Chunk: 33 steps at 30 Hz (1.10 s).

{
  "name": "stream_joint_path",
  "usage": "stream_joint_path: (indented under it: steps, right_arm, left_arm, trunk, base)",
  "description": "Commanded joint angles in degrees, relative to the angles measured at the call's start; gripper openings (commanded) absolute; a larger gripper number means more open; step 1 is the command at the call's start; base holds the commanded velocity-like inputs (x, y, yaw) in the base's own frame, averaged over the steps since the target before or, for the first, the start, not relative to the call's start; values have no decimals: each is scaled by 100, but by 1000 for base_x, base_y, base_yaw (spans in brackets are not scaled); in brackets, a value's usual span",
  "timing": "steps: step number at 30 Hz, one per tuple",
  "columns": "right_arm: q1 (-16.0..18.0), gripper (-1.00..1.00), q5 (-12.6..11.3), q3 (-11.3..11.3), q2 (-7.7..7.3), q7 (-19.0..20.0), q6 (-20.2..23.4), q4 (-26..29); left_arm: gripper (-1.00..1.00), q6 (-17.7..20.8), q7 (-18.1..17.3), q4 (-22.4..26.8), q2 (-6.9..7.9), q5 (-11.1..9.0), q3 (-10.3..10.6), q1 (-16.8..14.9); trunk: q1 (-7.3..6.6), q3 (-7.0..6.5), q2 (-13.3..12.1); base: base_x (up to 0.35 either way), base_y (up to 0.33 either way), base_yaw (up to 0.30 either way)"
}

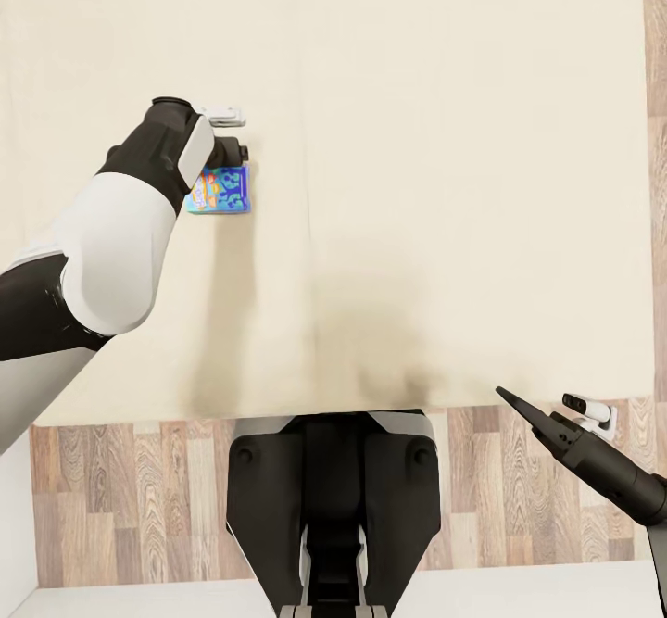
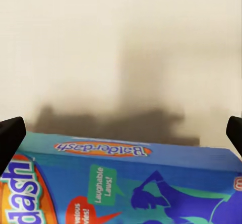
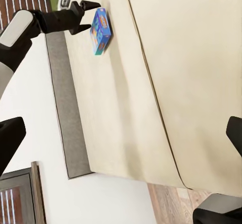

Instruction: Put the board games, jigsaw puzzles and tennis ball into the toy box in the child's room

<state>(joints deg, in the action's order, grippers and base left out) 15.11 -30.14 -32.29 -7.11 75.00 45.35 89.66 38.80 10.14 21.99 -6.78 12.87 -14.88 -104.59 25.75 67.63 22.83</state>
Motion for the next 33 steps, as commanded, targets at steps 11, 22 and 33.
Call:
stream_joint_path:
  steps: [11,22,33]
  right_arm:
    - [1,100,-18,-4,-1,8,45,2]
    - [1,100,-18,-5,-1,8,45,-1]
    - [1,100,-18,-5,-1,10,45,-1]
  left_arm:
    - [100,151,-15,-10,-7,57,-31,-3]
    - [100,477,-21,-10,-7,36,586,-4]
    - [100,597,-222,-10,-7,43,681,-2]
  trunk:
    - [4,5,9]
    - [4,5,9]
    - [4,3,9]
  base:
    - [0,0,0]
    - [0,0,0]
    - [0,0,0]
